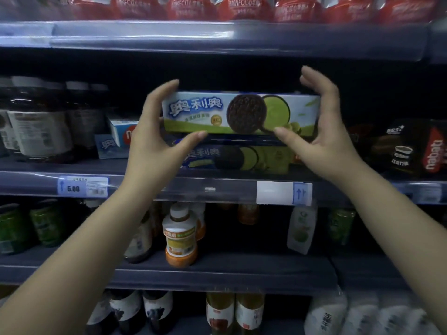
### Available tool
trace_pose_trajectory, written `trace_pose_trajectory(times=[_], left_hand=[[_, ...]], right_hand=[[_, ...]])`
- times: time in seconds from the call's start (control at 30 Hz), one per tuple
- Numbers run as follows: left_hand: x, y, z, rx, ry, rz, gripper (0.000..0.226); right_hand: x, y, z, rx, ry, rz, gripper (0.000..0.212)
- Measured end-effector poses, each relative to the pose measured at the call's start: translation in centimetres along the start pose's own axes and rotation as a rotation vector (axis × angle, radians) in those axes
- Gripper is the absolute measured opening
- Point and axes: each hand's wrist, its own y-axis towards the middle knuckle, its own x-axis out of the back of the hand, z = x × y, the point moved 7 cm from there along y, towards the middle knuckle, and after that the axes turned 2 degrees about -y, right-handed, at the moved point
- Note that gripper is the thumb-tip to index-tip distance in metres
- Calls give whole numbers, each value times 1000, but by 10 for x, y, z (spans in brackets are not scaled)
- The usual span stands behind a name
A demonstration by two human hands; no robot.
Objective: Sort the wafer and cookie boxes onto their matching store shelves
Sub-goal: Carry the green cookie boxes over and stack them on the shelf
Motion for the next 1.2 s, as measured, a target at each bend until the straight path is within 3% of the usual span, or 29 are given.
trace_pose_trajectory(times=[0.2, 0.3, 0.37, 0.53, 0.73, 0.87, 1.2], left_hand=[[-22, -4, 34, 46, 111, 57, 70], [-22, -7, 37, 15, 180, 15, 68], [-22, -5, 35, -2, 176, -18, 65], [-23, -6, 38, -22, 218, -111, 61], [-26, -1, 40, -27, 286, -126, 60], [-18, -9, 36, -15, 234, -143, 64], [-18, -13, 37, -48, 224, -57, 66]], right_hand=[[-29, -9, -33, -199, -135, 182, 81], [-27, -20, -41, -217, -132, 31, 85], [-24, -21, -42, -171, -131, -39, 73], [-28, -16, -53, -166, 9, 9, 59], [-28, -16, -61, -248, 20, 72, 68], [-17, -20, -55, -212, 57, 24, 70], [-18, -27, -53, -134, 29, 20, 69]])
